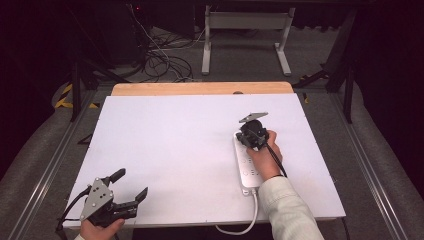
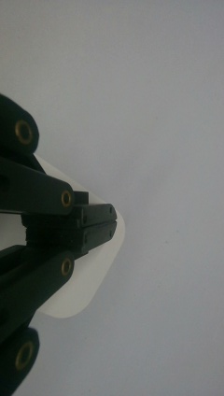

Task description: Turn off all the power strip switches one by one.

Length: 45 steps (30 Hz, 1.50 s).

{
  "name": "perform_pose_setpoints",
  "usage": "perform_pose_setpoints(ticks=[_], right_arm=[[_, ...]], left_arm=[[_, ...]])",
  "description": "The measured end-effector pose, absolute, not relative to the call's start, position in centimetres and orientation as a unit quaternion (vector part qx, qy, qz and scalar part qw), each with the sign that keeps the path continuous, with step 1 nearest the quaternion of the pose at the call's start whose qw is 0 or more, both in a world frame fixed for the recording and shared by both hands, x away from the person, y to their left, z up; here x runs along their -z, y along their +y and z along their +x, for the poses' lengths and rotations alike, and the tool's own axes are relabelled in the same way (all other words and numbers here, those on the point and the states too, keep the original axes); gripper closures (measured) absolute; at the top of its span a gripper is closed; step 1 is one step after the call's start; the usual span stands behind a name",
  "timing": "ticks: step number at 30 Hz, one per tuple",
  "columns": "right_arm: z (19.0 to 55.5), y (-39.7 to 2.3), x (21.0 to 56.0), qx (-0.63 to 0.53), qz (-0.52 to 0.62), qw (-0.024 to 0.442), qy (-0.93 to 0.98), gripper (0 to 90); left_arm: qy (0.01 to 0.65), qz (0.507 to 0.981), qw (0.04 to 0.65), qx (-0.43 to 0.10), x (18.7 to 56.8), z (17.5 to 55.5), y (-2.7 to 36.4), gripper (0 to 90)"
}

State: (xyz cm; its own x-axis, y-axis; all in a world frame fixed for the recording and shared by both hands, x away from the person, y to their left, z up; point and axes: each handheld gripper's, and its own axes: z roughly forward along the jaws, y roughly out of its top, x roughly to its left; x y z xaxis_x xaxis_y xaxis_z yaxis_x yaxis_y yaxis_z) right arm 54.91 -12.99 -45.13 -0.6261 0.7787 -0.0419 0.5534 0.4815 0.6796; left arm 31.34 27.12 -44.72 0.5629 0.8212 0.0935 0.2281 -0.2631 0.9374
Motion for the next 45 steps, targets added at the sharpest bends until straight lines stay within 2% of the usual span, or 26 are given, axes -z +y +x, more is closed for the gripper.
perform_pose_setpoints(ticks=[26,35,45], right_arm=[[54.7,-12.6,45.1,-0.309,0.394,0.187,0.845,90.0],[52.6,-13.5,40.8,-0.394,0.36,0.191,0.824,90.0],[51.2,-13.8,39.5,-0.408,0.334,0.196,0.827,90.0]], left_arm=[[0.357,0.736,0.488,-0.303,44.8,31.3,27.2,13.7],[0.356,0.739,0.484,-0.303,44.8,31.5,26.9,13.7],[0.359,0.736,0.487,-0.303,44.8,31.4,27.0,13.7]])
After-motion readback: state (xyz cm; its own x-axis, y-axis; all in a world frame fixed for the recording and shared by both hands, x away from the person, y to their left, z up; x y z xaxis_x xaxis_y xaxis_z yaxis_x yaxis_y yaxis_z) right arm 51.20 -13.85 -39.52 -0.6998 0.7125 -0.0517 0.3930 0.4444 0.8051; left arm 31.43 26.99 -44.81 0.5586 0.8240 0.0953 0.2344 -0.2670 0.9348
